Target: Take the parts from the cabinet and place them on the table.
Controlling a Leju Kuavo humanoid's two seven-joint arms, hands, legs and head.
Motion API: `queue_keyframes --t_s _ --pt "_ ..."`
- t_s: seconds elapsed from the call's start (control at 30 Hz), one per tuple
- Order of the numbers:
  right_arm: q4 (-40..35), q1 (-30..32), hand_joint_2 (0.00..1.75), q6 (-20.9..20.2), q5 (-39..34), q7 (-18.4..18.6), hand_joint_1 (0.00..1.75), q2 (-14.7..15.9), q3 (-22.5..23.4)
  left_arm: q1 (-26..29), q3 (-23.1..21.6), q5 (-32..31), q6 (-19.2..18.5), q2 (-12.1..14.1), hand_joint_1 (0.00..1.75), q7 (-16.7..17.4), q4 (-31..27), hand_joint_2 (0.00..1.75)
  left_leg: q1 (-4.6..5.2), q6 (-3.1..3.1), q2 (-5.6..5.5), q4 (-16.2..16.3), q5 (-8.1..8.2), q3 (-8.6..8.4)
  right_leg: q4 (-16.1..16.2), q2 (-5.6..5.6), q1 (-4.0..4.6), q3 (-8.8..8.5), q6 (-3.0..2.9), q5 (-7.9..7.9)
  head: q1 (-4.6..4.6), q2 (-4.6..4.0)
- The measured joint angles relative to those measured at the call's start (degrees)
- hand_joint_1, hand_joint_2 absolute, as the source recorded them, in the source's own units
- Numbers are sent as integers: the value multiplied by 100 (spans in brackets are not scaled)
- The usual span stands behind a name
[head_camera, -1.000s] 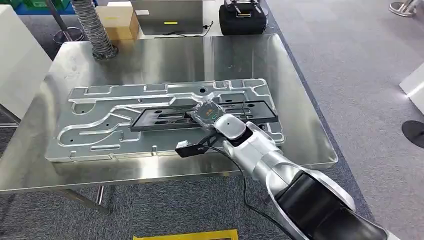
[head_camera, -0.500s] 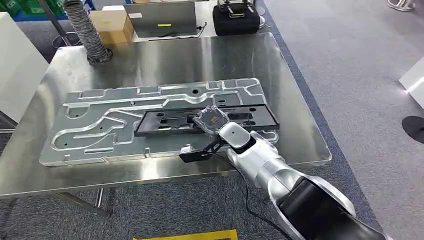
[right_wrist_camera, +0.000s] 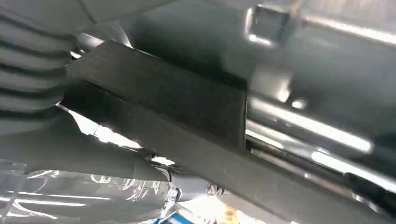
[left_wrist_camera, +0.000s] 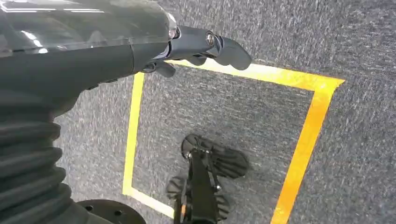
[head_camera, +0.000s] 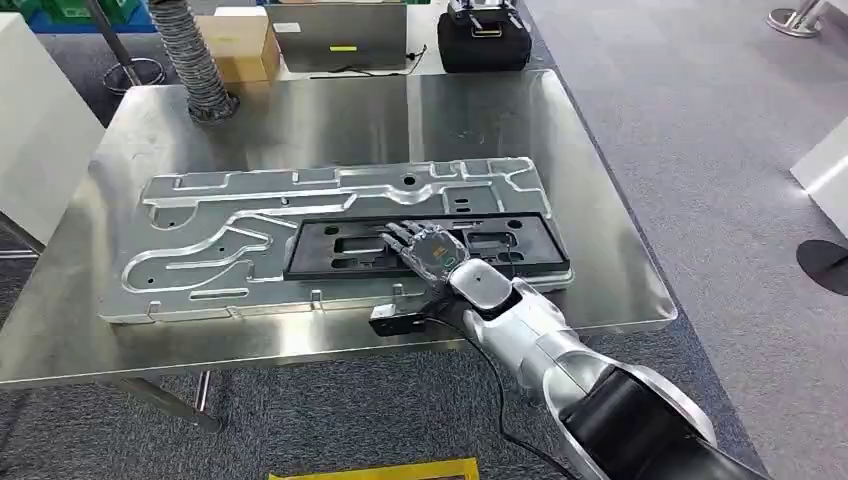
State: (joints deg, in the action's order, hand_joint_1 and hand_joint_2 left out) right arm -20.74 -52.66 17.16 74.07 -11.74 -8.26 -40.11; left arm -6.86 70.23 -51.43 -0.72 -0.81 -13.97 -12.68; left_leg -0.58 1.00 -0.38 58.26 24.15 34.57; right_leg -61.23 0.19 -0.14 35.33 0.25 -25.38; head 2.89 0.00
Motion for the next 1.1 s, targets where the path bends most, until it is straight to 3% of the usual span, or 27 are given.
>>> queue_keyframes --t_s 0.03,0.1,0.17,0.2,0.23,0.33,0.37,0.4,0.43,0.5,0.53,0.57,0.67,0.73,0.77,0.83,0.87,0.9,0.93,0.97,1.03,1.07,1.1 --pt "-22 -4 0 103 -9 -42 0 0 27 -4 -2 2 0 -22 0 2 0 0 5 -14 3 0 -7 6 293 0 24 -131 -41 -44 2 0" --pt "-90 3 0 416 -108 -215 0 -4 114 -5 -2 31 4 -20 0 13 0 0 7 -82 4 -5 -21 19 308 -16 52 -125 -39 16 2 0" --pt "-233 36 0 737 -326 -521 0 -2 247 8 -2 61 4 -20 0 -2 0 0 -1 -145 5 -48 -37 -2 335 -13 57 -126 -84 35 2 0" --pt "-361 52 0 920 -462 -724 0 -11 326 12 -2 90 4 -11 0 -15 0 0 22 -178 9 -34 -10 3 417 -23 -12 -162 -116 86 2 0" --pt "-504 57 0 1060 -547 -857 0 -24 409 22 -2 105 2 -9 0 -44 0 0 -1 -205 10 115 120 57 457 -27 -15 -184 -142 104 2 0" --pt "-993 145 0 1337 -691 -1010 0 -24 590 58 6 142 -2 -4 0 -74 0 0 -20 -267 12 1427 797 637 457 -30 -12 -180 -168 100 2 0" --pt "-1186 213 0 1386 -722 -1025 0 -4 659 75 9 151 0 -4 0 -79 0 0 -21 -284 13 1771 897 795 451 -34 -11 -177 -170 98 2 0" --pt "-1450 311 0 1416 -750 -1038 0 29 735 93 13 160 4 -4 0 -83 0 0 -26 -296 15 1820 836 820 447 -35 -14 -179 -168 97 2 0" --pt "-1747 395 0 1457 -756 -1043 0 80 817 103 20 179 9 -2 0 -85 0 0 -38 -303 16 1545 636 684 436 -35 -20 -183 -154 87 2 0" --pt "-2261 531 0 1574 -772 -1047 0 170 977 104 24 219 24 9 0 -85 0 0 -73 -306 25 463 116 123 392 -30 -33 -199 -109 50 2 0" --pt "-2475 590 0 1622 -776 -1047 0 217 1050 104 31 225 31 7 0 -87 0 0 -93 -305 35 59 64 -59 361 -31 -20 -190 -73 24 2 0" --pt "-2711 640 0 1652 -789 -1047 0 276 1142 96 42 232 33 7 0 -87 0 0 -44 -249 11 -1 110 -111 315 -21 18 -156 -37 7 2 0" --pt "-3198 804 0 1670 -798 -1047 0 407 1314 125 85 243 39 7 0 -87 0 0 -26 -120 0 31 103 -69 337 -21 -1 -148 47 31 0 0" --pt "-3437 874 0 1672 -798 -1047 0 472 1380 116 107 243 39 4 0 -87 0 0 -54 -41 10 -9 66 -79 192 -19 -28 -92 117 -106 0 0" --pt "-3524 887 0 1672 -800 -1047 0 498 1408 109 109 243 39 4 0 -87 0 0 -54 -3 13 -9 66 -70 -117 -17 -26 49 133 -302 0 0" --pt "-3631 939 0 1676 -802 -1047 0 551 1430 110 114 243 39 4 0 -87 0 0 -43 8 14 -6 66 -59 -1067 -18 -28 502 162 -725 0 0" --pt "-3676 998 0 1724 -782 -1038 0 585 1438 112 116 264 48 4 0 -87 0 0 -35 11 13 -4 67 -58 -1456 -18 -27 702 163 -825 0 0" --pt "-3748 1077 0 1861 -752 -1001 0 620 1469 111 122 289 61 4 0 -87 0 0 -30 14 7 -4 69 -60 -1525 -18 -26 755 151 -772 0 0" --pt "-3900 1172 0 2016 -788 -975 0 675 1530 111 140 327 68 4 0 -87 0 0 -24 17 1 -1 71 -64 -1317 -18 -24 671 132 -605 0 0" --pt "-4093 1284 0 2112 -857 -959 0 737 1610 115 157 356 72 4 0 -87 0 0 -15 22 -11 0 75 -74 -900 -18 -17 468 100 -360 0 0" --pt "-4826 1573 0 2240 -1012 -987 0 906 2001 122 194 459 72 -26 0 -94 0 0 -4 20 -34 -7 86 -93 172 -22 28 -50 -13 104 0 0" --pt "-5274 1788 0 2262 -1097 -1054 0 1009 2304 124 242 509 53 -50 0 -105 0 0 34 3 -58 8 95 -83 331 -45 55 -108 -20 23 2 0" --pt "-5672 2037 0 2279 -1208 -1165 0 1105 2614 135 286 559 33 -52 0 -114 0 0 12 -16 -78 -1 94 -84 349 -51 67 -110 -14 42 2 0"
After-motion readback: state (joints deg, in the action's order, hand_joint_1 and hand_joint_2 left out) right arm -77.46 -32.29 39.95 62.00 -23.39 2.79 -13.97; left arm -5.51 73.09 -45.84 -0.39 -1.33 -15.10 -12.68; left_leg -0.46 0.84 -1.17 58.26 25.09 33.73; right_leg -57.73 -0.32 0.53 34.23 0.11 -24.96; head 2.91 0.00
